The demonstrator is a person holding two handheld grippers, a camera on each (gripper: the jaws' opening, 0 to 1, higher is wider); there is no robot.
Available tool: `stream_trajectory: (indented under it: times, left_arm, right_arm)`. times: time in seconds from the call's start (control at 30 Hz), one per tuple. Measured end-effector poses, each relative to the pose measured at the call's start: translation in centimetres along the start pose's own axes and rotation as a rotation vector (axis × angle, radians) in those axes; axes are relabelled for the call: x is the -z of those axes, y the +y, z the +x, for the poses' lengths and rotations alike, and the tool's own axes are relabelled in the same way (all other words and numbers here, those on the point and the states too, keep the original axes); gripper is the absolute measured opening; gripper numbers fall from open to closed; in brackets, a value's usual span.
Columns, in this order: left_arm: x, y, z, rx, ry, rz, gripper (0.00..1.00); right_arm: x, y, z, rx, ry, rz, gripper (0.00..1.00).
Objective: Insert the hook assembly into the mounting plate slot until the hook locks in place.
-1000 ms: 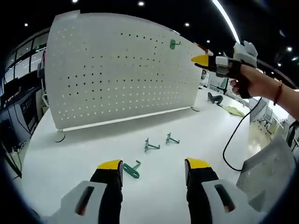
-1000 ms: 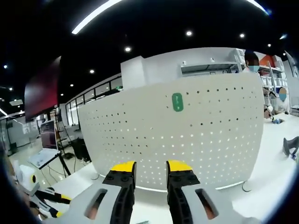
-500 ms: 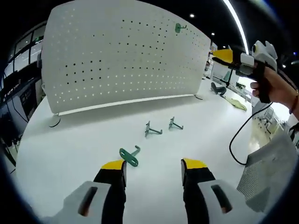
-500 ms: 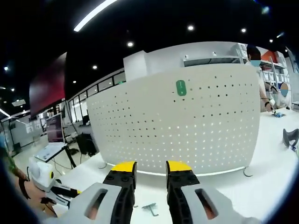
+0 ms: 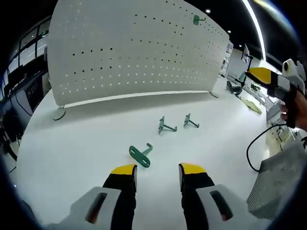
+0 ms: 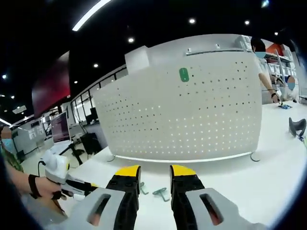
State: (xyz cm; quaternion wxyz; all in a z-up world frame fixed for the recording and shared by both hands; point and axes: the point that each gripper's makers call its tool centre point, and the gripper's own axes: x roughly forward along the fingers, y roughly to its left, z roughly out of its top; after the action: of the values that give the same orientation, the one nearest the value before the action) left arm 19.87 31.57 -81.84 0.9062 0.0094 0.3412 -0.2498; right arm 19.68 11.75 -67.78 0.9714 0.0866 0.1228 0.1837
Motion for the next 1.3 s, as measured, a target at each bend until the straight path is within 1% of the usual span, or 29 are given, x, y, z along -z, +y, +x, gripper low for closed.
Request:
stream_trajectory:
  times: [0.03, 0.1, 0.17, 0.3, 0.37, 0.4, 0.5, 0.57, 0.67, 0.73, 0.87, 0.9, 1.0, 1.1, 1.2, 1.3]
  left_arm:
    - [0.0, 0.1, 0.2, -0.005, 0.004, 0.01, 0.35]
    - [0.2, 0.1, 0.5, -0.004, 0.021, 0.002, 0.33]
    - [0.2, 0.3, 0.6, -0.014, 0.024, 0.004, 0.32]
    - [0.3, 0.4, 1.3, -0.016, 0.045, 0.019, 0.31]
    - [0.3, 0.7, 1.4, -0.021, 0.054, 0.01, 0.29]
    - [0.3, 0.7, 1.5, -0.024, 0.052, 0.007, 0.29]
    - [0.4, 1.0, 1.9, -0.032, 0.066, -0.001, 0.27]
    - [0.6, 1.0, 2.1, -0.036, 0.083, -0.019, 0.27]
    - [0.5, 1.2, 2.4, -0.048, 0.081, -0.042, 0.25]
    - [0.5, 1.3, 2.6, -0.053, 0.09, -0.048, 0.24]
    - [0.6, 1.5, 2.9, -0.063, 0.098, -0.048, 0.23]
    - [0.6, 1.6, 3.0, -0.063, 0.097, -0.05, 0.22]
    - [0.7, 2.1, 3.2, -0.074, 0.1, -0.059, 0.22]
    - [0.7, 2.3, 3.2, -0.074, 0.101, -0.058, 0.17]
    - [0.6, 2.4, 3.2, -0.08, 0.093, -0.038, 0.12]
    - [0.6, 2.5, 3.3, -0.082, 0.092, -0.033, 0.11]
  right_arm:
    - [0.3, 0.0, -0.3, 0.001, 0.002, 0.011, 0.24]
    - [0.6, 0.0, -0.7, 0.008, 0.006, 0.015, 0.24]
    - [1.0, 0.0, -1.1, 0.016, 0.011, 0.028, 0.24]
    - [1.7, 0.5, -1.6, 0.01, 0.024, 0.029, 0.24]
    - [1.8, 0.5, -1.8, 0.012, 0.028, 0.042, 0.24]
    - [1.9, 0.6, -1.8, 0.011, 0.024, 0.071, 0.24]
    - [1.9, 0.8, -1.9, 0.01, 0.018, 0.06, 0.23]
    - [2.0, 1.0, -1.8, 0.003, 0.025, 0.072, 0.24]
    - [2.0, 1.3, -1.7, -0.003, 0.02, 0.062, 0.24]
    - [2.2, 1.5, -1.7, -0.009, 0.027, 0.07, 0.24]
    - [2.5, 1.8, -1.7, -0.012, 0.03, 0.066, 0.23]
    - [2.6, 1.8, -1.7, -0.012, 0.032, 0.052, 0.22]
    - [2.7, 2.0, -1.5, -0.02, 0.036, 0.06, 0.22]
    - [2.6, 2.2, -1.4, -0.02, 0.031, 0.055, 0.22]
    - [2.6, 2.3, -1.2, -0.023, 0.03, 0.06, 0.22]
    - [2.6, 2.6, -1.0, -0.033, 0.035, 0.055, 0.22]
